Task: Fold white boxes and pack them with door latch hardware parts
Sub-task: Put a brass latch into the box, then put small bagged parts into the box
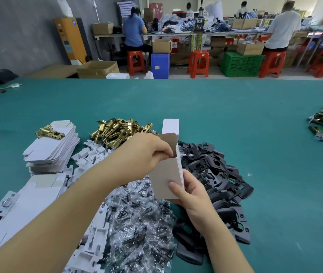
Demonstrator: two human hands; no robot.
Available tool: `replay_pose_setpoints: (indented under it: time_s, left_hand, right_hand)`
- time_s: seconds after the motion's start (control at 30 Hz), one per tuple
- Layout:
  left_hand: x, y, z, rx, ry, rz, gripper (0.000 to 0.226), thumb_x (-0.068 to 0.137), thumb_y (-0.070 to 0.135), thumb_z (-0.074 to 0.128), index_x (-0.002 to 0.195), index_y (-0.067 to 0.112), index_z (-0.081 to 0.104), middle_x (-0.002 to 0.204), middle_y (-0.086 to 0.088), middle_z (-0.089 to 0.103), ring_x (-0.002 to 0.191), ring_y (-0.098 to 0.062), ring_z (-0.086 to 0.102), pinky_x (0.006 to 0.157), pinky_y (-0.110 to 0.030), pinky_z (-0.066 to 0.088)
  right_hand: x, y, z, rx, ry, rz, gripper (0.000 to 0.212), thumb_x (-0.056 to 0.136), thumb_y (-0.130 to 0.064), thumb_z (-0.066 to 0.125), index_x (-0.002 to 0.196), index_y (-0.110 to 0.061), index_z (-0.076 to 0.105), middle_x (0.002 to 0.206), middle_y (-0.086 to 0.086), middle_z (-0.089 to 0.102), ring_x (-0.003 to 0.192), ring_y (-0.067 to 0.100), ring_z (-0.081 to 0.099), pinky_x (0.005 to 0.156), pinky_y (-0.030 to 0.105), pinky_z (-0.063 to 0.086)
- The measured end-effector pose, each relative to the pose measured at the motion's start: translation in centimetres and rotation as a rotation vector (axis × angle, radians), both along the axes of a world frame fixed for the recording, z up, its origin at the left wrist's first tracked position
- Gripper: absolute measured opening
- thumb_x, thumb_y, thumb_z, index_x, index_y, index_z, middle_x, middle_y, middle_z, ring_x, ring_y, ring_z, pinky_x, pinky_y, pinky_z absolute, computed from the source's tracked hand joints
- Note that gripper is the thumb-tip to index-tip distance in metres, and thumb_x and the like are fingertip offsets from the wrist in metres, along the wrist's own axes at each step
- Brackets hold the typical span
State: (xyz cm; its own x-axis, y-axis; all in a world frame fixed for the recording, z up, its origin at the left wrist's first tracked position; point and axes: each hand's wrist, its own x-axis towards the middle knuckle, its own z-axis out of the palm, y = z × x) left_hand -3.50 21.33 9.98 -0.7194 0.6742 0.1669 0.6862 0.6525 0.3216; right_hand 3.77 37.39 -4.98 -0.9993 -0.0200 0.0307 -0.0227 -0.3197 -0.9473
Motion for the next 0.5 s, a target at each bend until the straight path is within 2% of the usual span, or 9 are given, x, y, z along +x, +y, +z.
replay_pose_setpoints:
  time_s: [0.1, 0.17, 0.33, 0.43, 0.5]
  left_hand:
    - [-1.0, -1.0, -0.9, -0.117, 0.130, 0.033, 0.021, 0.102, 0.026, 0.057, 0.108, 0.027, 0.077, 0.107, 0.008, 0.066, 0.104, -0.016, 0.046, 0.094, -0.036, 0.041]
    - [-1.7, -2.0, -1.2, -0.108, 0.149, 0.101, 0.021, 0.102, 0.025, 0.057, 0.106, 0.028, 0.077, 0.104, 0.008, 0.063, 0.103, -0.015, 0.046, 0.091, -0.038, 0.044]
    - [-3.6, -5.6, -1.8, 0.006, 0.094, 0.323, 0.016, 0.100, 0.022, 0.059, 0.098, 0.028, 0.075, 0.089, 0.014, 0.066, 0.074, -0.011, 0.062, 0.070, -0.034, 0.054]
    - [-4.7, -8.1, -3.1, -0.227, -0.032, 0.405, 0.012, 0.102, 0.030, 0.057, 0.099, 0.034, 0.068, 0.095, 0.015, 0.069, 0.068, -0.008, 0.065, 0.061, -0.028, 0.054]
    - [-5.0, -9.6, -4.7, -0.377, -0.135, 0.428, 0.010, 0.101, 0.034, 0.058, 0.103, 0.034, 0.068, 0.099, 0.014, 0.069, 0.069, -0.005, 0.065, 0.063, -0.026, 0.054]
  right_hand:
    - [-0.1, -0.2, -0.3, 0.109, 0.010, -0.016, 0.042, 0.086, -0.039, 0.079, 0.125, -0.028, 0.067, 0.122, 0.012, 0.070, 0.114, 0.032, 0.067, 0.097, 0.049, 0.058]
    - [-0.2, -0.2, -0.5, 0.189, 0.021, -0.040, 0.039, 0.087, -0.035, 0.076, 0.125, -0.031, 0.067, 0.121, 0.009, 0.069, 0.113, 0.031, 0.067, 0.097, 0.051, 0.058]
    - [-0.3, -0.1, -0.7, 0.268, 0.030, -0.063, 0.034, 0.084, -0.044, 0.075, 0.117, -0.045, 0.067, 0.115, -0.002, 0.073, 0.108, 0.023, 0.069, 0.094, 0.049, 0.059]
    - [-0.5, 0.0, -1.0, 0.287, 0.031, -0.093, 0.041, 0.079, -0.050, 0.076, 0.118, -0.052, 0.064, 0.118, -0.008, 0.072, 0.109, 0.017, 0.069, 0.095, 0.046, 0.059]
    - [-0.6, -0.1, -1.1, 0.289, 0.029, -0.108, 0.044, 0.077, -0.053, 0.076, 0.119, -0.057, 0.062, 0.120, -0.012, 0.072, 0.110, 0.014, 0.069, 0.096, 0.043, 0.059]
